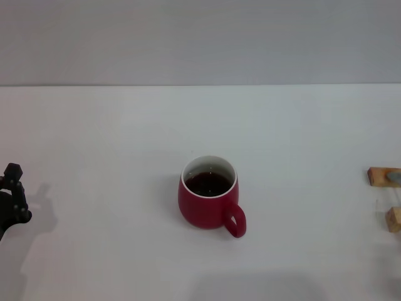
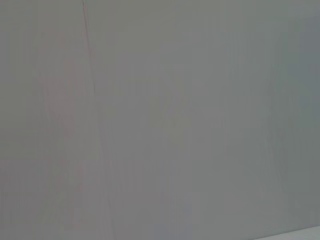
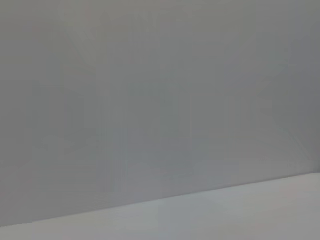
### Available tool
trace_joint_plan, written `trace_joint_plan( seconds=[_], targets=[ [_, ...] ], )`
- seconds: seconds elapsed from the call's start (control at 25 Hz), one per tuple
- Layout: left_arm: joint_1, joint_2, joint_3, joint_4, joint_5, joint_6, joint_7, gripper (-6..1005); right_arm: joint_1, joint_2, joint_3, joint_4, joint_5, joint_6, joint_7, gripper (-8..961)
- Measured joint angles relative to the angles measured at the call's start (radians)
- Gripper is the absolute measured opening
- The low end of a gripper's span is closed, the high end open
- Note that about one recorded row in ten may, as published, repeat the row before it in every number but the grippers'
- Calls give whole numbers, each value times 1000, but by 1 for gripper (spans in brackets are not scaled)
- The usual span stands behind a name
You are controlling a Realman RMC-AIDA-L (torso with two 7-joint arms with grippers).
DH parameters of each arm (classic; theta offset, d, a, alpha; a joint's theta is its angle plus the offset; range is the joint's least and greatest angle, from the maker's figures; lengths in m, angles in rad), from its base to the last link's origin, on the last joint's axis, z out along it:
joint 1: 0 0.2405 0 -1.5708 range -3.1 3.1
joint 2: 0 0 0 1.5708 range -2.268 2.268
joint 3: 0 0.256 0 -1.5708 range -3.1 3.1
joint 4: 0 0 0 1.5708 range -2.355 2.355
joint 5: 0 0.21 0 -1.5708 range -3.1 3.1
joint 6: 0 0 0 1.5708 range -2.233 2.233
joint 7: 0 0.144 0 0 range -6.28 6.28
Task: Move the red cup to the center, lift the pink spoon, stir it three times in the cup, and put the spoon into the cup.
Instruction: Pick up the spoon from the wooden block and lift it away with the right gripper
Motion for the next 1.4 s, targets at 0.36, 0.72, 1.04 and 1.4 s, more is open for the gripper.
trace_joint_plan(
  seconds=[0.36, 0.72, 1.04, 1.4],
  targets=[
    [0, -1, -2, 0, -3, 0, 0, -1, 27, 0, -4, -9, 0, 35, 0, 757],
    [-5, -1, -2, 0, -5, -2, 0, -1, 39, 0, -2, -12, 0, 74, 0, 756],
    [-9, -1, -2, 0, -4, -5, 0, -1, 47, 1, -7, -13, 0, 76, 0, 755],
    [-12, 0, -2, 0, -4, -6, 0, -1, 49, 3, -6, -13, 0, 87, 0, 754]
  ],
)
